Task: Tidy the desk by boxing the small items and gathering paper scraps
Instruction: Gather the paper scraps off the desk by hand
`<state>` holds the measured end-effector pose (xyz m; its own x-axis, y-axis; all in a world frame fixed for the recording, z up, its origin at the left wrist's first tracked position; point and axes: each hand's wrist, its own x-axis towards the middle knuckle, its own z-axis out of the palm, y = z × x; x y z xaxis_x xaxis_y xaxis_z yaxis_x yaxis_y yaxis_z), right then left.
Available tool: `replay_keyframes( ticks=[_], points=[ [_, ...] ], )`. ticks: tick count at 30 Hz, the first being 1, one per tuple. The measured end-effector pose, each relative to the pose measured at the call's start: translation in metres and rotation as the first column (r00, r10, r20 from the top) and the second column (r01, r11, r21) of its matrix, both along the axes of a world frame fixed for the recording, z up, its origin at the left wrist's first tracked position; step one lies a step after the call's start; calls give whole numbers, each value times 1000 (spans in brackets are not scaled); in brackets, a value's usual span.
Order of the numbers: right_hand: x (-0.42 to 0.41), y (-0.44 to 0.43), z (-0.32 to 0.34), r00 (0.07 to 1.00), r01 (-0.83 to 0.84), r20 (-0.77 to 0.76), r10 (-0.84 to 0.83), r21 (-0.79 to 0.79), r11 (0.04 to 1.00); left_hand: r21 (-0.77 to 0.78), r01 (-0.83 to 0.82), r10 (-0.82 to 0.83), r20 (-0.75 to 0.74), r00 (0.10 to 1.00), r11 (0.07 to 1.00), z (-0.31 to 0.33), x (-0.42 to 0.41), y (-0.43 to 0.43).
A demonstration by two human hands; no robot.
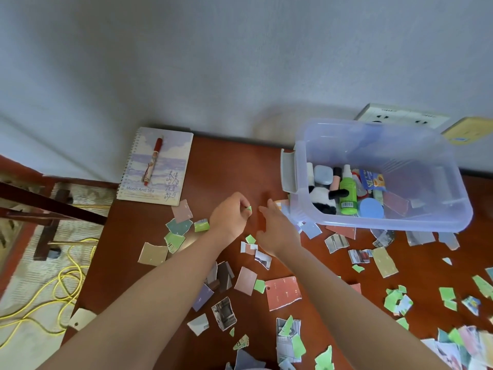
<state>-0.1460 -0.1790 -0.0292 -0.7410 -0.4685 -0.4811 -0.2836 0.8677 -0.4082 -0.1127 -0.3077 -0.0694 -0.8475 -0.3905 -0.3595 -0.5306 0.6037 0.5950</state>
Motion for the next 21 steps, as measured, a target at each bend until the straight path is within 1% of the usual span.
replay_keyframes(
  ticks=[3,5,6,8,9,11,13,16,18,21],
  points=[
    [9,5,-1,999,-13,-36,13,-5,1000,147,-95,93,22,995,985,-4,10,1],
    [15,8,-5,999,-23,-28,24,10,1000,244,-182,180,32,983,953,-3,18,3],
    [19,8,-7,1000,-18,-20,19,7,1000,312,-253,251,49,967,916,-2,23,4],
    [25,10,-10,1000,4,-6,-4,-12,1000,452,-406,395,124,910,794,3,30,6],
    [28,10,-11,1000,5,-8,-5,-16,1000,488,-458,435,168,885,743,6,32,6],
    [32,10,-16,1000,-8,-25,7,-9,1000,517,-514,466,232,854,684,9,37,7],
    [35,9,-20,999,-14,-49,14,0,1000,524,-545,476,274,836,655,11,41,7],
    [35,7,-24,994,-39,-98,38,1,999,518,-542,452,302,839,661,13,48,8],
    [33,6,-26,992,-65,-108,65,6,998,511,-525,448,276,850,681,12,53,9],
    [30,6,-27,989,-90,-114,90,8,996,510,-523,457,260,851,683,9,57,12]
  ],
)
